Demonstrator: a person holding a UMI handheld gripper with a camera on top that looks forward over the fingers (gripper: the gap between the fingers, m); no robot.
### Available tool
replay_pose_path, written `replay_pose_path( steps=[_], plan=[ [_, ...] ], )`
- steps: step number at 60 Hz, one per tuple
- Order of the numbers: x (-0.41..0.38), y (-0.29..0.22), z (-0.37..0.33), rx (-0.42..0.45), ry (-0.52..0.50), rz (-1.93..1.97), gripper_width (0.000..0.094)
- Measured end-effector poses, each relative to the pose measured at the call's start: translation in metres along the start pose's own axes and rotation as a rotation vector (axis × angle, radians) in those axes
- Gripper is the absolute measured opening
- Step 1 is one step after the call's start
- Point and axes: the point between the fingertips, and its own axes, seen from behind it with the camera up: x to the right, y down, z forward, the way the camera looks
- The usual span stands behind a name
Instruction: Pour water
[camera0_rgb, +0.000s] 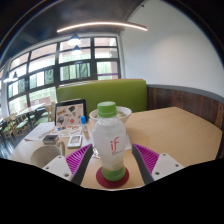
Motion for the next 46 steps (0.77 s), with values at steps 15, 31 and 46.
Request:
replay_pose_path(
  steps=[15,31,46],
  plan=[
    [0.003,-0.016,-0.106,0.079,0.009,-0.029,0.0821],
    [0.008,0.024,-0.218,0.077,0.019,-0.002,0.0812],
    [0.026,0.056,-0.251,0.069,0.002,0.073,0.0817]
  ],
)
